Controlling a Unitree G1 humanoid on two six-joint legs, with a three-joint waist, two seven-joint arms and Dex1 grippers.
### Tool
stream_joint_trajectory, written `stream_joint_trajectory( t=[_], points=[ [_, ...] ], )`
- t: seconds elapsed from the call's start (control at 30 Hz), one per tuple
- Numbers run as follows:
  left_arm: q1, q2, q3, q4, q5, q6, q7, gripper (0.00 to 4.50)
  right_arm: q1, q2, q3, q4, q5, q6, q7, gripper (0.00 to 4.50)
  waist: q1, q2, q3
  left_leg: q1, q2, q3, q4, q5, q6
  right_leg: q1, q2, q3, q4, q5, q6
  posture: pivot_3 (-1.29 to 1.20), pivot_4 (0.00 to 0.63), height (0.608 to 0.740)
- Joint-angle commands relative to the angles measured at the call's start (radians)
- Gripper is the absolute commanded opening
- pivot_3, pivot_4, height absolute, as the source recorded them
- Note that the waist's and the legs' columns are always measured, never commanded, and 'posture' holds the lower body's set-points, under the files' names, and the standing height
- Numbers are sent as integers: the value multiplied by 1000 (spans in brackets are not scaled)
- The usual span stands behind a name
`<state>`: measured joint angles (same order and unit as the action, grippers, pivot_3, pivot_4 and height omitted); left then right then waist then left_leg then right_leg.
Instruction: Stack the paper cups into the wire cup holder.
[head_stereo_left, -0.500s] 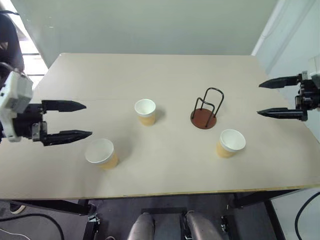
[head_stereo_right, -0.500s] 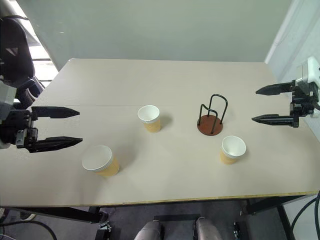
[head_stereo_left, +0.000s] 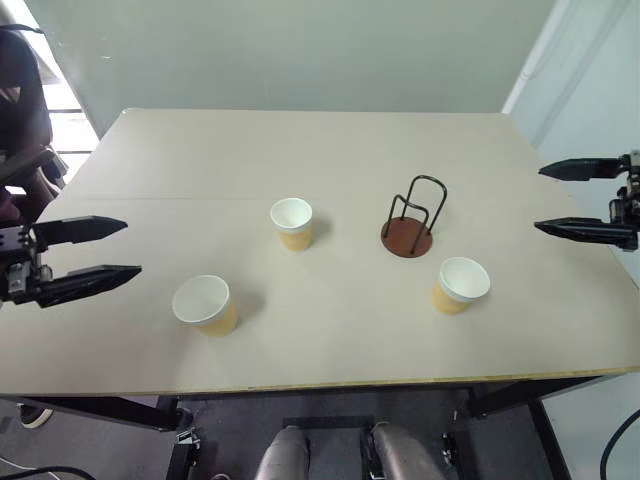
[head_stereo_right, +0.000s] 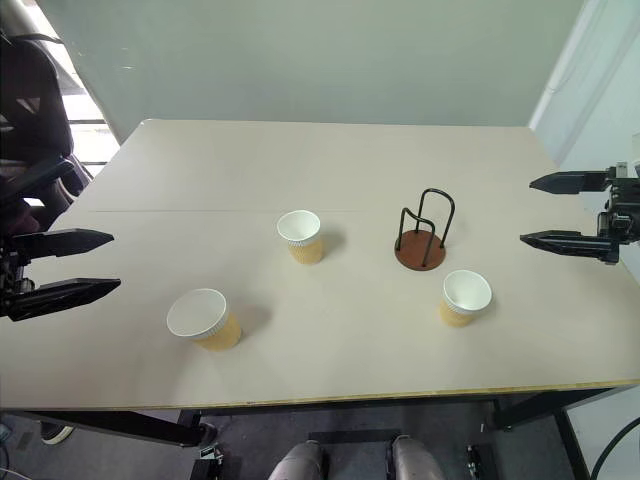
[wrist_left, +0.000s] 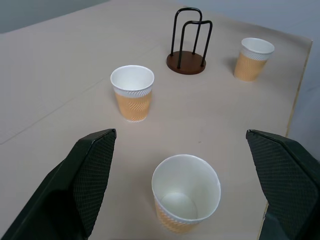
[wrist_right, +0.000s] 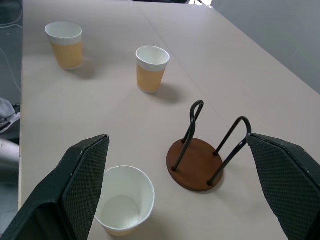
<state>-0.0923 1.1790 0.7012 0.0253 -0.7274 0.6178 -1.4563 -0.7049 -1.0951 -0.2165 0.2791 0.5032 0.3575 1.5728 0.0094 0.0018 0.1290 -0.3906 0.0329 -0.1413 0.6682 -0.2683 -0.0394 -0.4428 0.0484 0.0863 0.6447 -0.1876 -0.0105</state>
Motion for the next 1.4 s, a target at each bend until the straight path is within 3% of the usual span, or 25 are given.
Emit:
stream_joint_trajectory(
  t=[0.03,0.27,0.43,1.0,1.1,1.4],
  points=[
    [-15,8,25,-42,-26,7,9,4456,-23,27,14,-59,7,7,-39,4500,-1,0,0,0,0,0,0,0,0,0,0,0,0,0,0,0,150,740],
    [-22,-9,1,-68,-35,-1,32,4456,-91,256,174,-115,-156,26,-351,4500,-17,0,0,4,2,0,-1,0,0,2,1,0,0,2,0,0,150,740],
    [3,-19,23,-98,-37,6,41,4456,-88,356,233,-148,-219,100,-502,4500,-12,0,0,2,2,-1,-2,0,0,-1,1,0,0,6,7,0,150,740],
    [78,-26,92,-164,-44,25,72,4456,-80,474,330,-93,-328,121,-619,4500,-10,0,0,-2,3,-1,-3,-2,0,-5,1,-1,0,6,5,0,150,740],
    [102,-26,106,-172,-32,25,70,4500,-84,473,334,-100,-325,131,-611,3931,-11,0,0,-3,3,0,-3,-2,0,-5,1,-1,0,5,3,0,150,740],
    [120,-20,126,-177,-35,24,74,4500,-80,482,347,-132,-325,144,-599,592,-11,0,0,-3,3,0,-3,-2,0,-5,1,-1,0,3,0,0,150,740]
  ],
)
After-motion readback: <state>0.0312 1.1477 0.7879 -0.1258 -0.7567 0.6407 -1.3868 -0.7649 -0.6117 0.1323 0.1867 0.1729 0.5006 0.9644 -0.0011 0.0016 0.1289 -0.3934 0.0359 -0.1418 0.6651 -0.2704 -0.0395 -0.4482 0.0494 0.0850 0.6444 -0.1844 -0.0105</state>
